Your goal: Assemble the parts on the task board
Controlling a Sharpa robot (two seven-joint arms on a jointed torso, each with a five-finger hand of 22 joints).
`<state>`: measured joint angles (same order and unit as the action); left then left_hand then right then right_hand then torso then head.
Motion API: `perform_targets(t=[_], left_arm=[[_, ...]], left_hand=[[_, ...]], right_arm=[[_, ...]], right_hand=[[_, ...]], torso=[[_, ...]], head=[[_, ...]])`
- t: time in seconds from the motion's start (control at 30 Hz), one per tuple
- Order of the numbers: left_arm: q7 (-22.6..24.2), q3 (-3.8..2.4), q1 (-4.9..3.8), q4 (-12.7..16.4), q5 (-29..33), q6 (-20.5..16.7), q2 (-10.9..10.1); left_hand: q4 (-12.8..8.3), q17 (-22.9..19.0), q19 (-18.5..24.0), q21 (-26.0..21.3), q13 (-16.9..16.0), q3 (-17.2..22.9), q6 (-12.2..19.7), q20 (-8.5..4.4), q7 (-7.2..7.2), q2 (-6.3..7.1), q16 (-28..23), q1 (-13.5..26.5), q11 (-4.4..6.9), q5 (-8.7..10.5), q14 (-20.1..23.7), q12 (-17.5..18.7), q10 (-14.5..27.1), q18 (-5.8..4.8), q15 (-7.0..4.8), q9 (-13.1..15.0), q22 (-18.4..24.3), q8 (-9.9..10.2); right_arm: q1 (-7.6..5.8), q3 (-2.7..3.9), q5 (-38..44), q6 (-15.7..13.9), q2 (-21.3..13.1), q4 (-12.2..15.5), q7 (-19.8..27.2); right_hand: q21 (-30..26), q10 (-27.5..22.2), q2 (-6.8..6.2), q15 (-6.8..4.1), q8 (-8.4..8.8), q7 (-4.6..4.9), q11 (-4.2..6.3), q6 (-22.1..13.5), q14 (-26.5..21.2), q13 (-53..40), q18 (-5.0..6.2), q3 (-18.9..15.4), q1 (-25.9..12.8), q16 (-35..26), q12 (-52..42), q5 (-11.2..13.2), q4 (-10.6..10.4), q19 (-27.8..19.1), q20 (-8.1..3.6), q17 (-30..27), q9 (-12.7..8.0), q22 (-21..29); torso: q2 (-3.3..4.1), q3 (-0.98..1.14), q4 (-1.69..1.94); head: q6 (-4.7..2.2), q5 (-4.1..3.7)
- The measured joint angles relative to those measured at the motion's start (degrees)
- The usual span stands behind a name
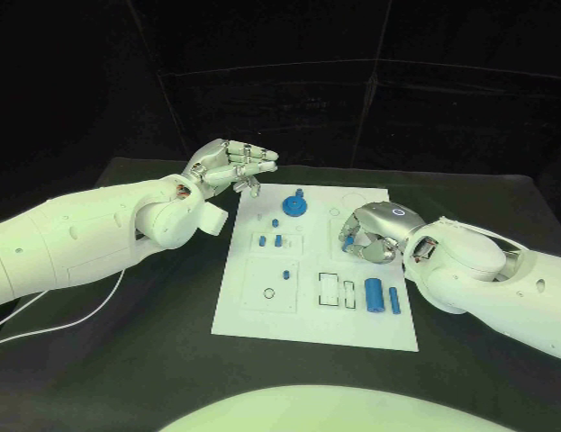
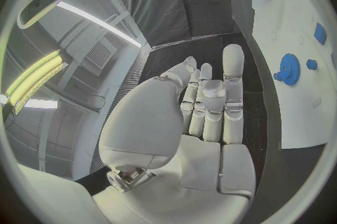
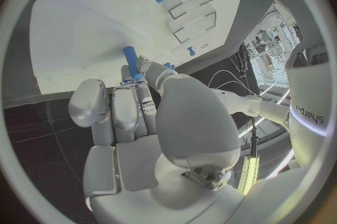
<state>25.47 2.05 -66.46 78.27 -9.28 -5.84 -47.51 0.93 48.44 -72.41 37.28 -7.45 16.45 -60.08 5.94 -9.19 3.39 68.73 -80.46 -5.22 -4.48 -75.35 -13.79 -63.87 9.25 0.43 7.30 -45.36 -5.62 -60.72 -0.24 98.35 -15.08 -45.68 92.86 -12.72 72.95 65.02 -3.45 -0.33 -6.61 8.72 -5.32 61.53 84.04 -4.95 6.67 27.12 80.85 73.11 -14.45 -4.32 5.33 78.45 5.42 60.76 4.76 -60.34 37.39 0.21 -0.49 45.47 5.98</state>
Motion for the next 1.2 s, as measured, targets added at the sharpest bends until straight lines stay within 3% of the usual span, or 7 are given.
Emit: perform_targets(t=[0.13,0.27,0.47,0.67,0.83,0.97,1.2], left_arm=[[-0.02,0.00,0.00,-0.07,0.00,0.02,0.01],[-0.04,0.00,0.00,-0.15,0.00,0.04,0.01],[-0.04,0.00,0.00,-0.38,0.00,0.07,0.23],[-0.05,0.00,0.00,-0.44,0.00,0.12,0.46],[-0.06,0.00,0.00,-0.48,0.00,0.15,0.65],[-0.07,0.01,0.00,-0.45,0.00,0.17,0.70],[-0.07,0.01,0.00,-0.43,0.01,0.18,0.78]], left_hand=[[0.00,0.00,0.00,0.00,0.00,0.00,0.00,0.00,0.00,0.00,0.00,0.00,0.00,0.00,0.00,0.00,0.00,0.00,0.00,0.00,0.00,0.00],[0.00,0.00,0.00,0.00,0.00,0.00,0.00,0.00,0.00,0.00,0.00,0.00,0.00,0.00,0.00,0.00,0.00,0.00,0.00,0.00,0.00,0.00],[0.00,0.01,0.00,-0.21,0.01,0.00,0.00,0.00,0.00,0.00,0.00,0.00,0.00,0.00,0.00,0.01,0.00,0.00,0.00,0.00,0.07,0.00],[0.00,0.01,0.00,-0.21,0.01,0.00,0.00,0.00,0.00,0.00,0.00,0.00,0.00,0.00,0.00,0.01,0.00,0.00,0.00,0.00,0.07,0.00],[0.00,0.01,0.00,-0.21,0.01,0.00,0.00,0.00,0.00,0.00,0.00,0.00,0.00,0.00,0.00,0.01,0.00,0.00,0.00,0.00,0.06,0.00],[0.00,0.01,0.00,-0.21,0.01,0.00,0.00,0.00,0.00,0.00,0.00,0.00,0.00,0.00,0.00,0.02,0.00,0.00,0.00,0.00,0.06,0.00],[0.00,0.01,0.00,-0.21,0.01,0.00,0.00,0.00,0.00,0.00,0.00,0.00,0.21,0.00,0.00,0.02,0.21,0.00,0.00,0.00,0.06,0.00]], right_arm=[[0.00,0.06,-0.14,-0.81,-1.64,2.90,0.06],[0.03,1.47,-0.50,-1.51,-2.85,5.76,0.09],[-0.03,2.34,-0.91,-2.81,-2.90,10.79,0.43],[-0.02,2.49,-1.54,-3.57,0.45,11.53,1.16],[0.08,2.49,-2.12,-3.83,4.73,9.82,2.24],[0.66,1.92,-2.45,-3.84,7.67,7.88,3.22],[1.51,-0.51,-2.79,-3.33,10.64,4.73,4.92]], right_hand=[[0.26,0.00,0.01,0.00,0.00,0.00,0.00,-0.01,0.00,-0.21,0.00,0.00,0.01,0.00,-0.01,0.01,0.00,0.00,0.00,0.00,0.00,-0.14],[0.26,0.00,0.07,0.00,0.00,0.00,0.00,0.00,0.00,-0.22,-0.01,0.07,0.07,0.00,-0.01,0.01,0.08,0.00,0.00,0.07,-0.01,-0.27],[0.26,0.20,0.07,0.00,0.00,0.00,-0.20,0.00,0.00,-0.22,0.00,0.23,0.07,0.00,0.00,0.13,0.24,0.00,0.00,0.11,-0.01,-0.38],[0.49,0.20,-0.15,0.00,0.00,0.00,-0.20,0.00,0.00,-0.32,0.00,0.38,0.29,-0.01,0.03,0.20,0.40,0.20,-0.20,0.18,-0.01,-0.50],[0.49,0.20,-0.15,0.01,0.00,0.00,-0.20,0.00,0.00,-0.36,0.00,0.38,0.29,-0.01,0.05,0.23,0.40,0.20,-0.20,0.18,-0.01,-0.50],[0.49,0.20,-0.15,0.01,0.00,0.00,-0.20,-0.01,0.00,-0.38,0.00,0.38,0.29,-0.01,0.06,-0.06,0.40,0.20,-0.20,0.17,-0.02,-0.50],[0.49,0.20,-0.16,0.01,0.00,0.00,-0.20,-0.01,0.00,-0.41,0.00,0.54,0.28,-0.01,0.16,-0.06,0.57,0.20,-0.20,0.17,-0.07,-0.49]], torso=[[-0.04,-0.01,-0.01],[-0.08,-0.03,-0.01],[-0.08,-0.03,-0.02],[-0.05,-0.03,0.07],[0.03,-0.06,0.13],[0.08,-0.08,0.14],[0.08,-0.08,0.07]], head=[[0.01,0.00],[-0.07,-0.02],[-0.23,-0.01],[-0.27,0.26],[-0.06,0.64],[0.25,1.20],[0.76,2.00]])
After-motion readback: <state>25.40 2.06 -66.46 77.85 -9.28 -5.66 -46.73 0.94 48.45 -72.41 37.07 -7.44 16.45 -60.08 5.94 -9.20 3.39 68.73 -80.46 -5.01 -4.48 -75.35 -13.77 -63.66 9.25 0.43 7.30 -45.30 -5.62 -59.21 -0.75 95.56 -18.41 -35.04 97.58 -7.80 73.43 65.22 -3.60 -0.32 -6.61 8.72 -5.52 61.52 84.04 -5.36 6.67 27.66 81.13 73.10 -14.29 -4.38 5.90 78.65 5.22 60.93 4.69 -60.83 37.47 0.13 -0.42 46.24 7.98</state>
